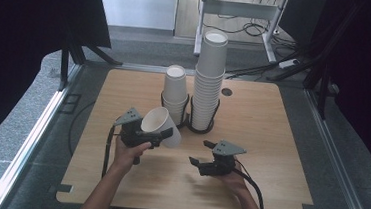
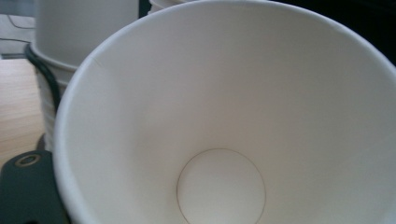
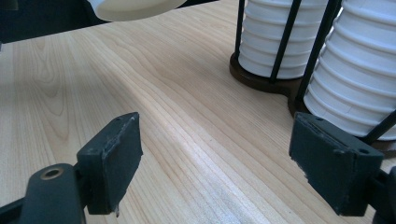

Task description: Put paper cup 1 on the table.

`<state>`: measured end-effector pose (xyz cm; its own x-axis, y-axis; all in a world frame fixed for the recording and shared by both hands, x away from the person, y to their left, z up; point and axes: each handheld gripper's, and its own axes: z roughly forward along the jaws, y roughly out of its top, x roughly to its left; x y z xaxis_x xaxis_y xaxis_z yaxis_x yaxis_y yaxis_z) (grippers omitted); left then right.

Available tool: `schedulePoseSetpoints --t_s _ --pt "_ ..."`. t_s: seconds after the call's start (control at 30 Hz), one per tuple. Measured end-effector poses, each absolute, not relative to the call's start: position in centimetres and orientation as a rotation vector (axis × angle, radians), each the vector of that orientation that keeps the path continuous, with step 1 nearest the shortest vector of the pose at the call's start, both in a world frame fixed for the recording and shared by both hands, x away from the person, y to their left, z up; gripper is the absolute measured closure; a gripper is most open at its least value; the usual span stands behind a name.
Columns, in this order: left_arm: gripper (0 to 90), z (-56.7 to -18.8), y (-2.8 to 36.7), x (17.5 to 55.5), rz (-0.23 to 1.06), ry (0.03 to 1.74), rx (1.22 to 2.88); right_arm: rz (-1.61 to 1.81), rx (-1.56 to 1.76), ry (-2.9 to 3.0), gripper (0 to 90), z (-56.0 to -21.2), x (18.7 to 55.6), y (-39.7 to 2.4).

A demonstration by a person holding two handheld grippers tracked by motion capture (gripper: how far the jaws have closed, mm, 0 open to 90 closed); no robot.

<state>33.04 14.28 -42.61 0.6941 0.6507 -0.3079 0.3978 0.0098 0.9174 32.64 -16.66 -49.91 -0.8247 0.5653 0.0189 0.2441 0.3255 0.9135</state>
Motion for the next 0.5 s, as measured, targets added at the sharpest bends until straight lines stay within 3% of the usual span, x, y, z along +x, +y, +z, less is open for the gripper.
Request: schedulePoseSetpoints --t_s 0.5 --pt "12.8 -43.4 16.6 33.0 0.388 0.965 1.638 1.485 0.727 2.292 18.2 -50.1 32.5 -16.7"
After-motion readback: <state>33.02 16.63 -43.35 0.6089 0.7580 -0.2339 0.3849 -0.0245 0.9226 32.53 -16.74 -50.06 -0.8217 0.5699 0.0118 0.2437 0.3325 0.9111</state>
